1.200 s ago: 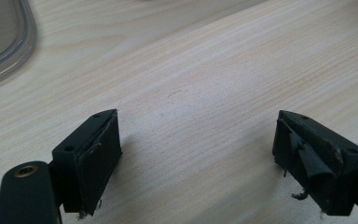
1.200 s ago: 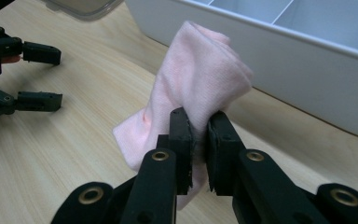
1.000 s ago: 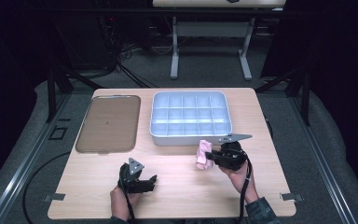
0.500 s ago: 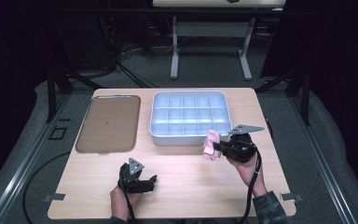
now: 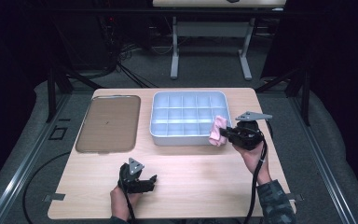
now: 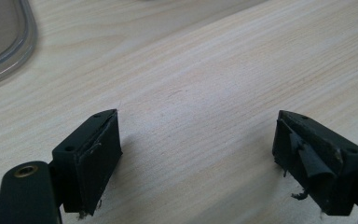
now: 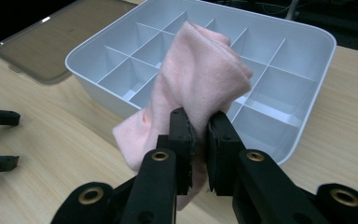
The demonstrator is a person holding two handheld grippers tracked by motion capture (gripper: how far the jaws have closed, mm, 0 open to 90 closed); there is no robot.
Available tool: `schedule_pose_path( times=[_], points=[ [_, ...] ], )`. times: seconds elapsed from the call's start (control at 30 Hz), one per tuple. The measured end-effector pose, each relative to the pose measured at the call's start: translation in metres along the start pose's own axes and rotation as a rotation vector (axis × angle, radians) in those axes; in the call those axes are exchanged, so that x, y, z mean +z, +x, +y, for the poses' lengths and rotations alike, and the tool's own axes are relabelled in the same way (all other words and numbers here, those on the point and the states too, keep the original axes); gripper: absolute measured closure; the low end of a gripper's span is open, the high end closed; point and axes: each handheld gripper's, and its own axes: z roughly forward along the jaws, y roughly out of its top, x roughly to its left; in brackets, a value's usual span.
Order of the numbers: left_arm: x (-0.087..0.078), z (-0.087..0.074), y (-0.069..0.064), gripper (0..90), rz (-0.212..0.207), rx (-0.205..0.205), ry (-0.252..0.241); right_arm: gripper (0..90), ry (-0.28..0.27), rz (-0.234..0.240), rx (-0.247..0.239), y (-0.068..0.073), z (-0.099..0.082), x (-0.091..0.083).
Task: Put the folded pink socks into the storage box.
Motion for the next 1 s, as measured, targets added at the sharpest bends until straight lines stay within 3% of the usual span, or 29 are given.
schedule_pose_path(
  times=[0.5,1.0],
  points=[
    [0.000,0.000,0.000,14.9,0.002,-0.001,0.000,81.9,-0.003,-0.090,-0.026,-0.017,0.016,0.012],
    [0.000,0.000,0.000,15.0,0.003,-0.003,0.000,81.8,0.057,-0.155,-0.062,-0.032,0.019,0.036]
  ],
)
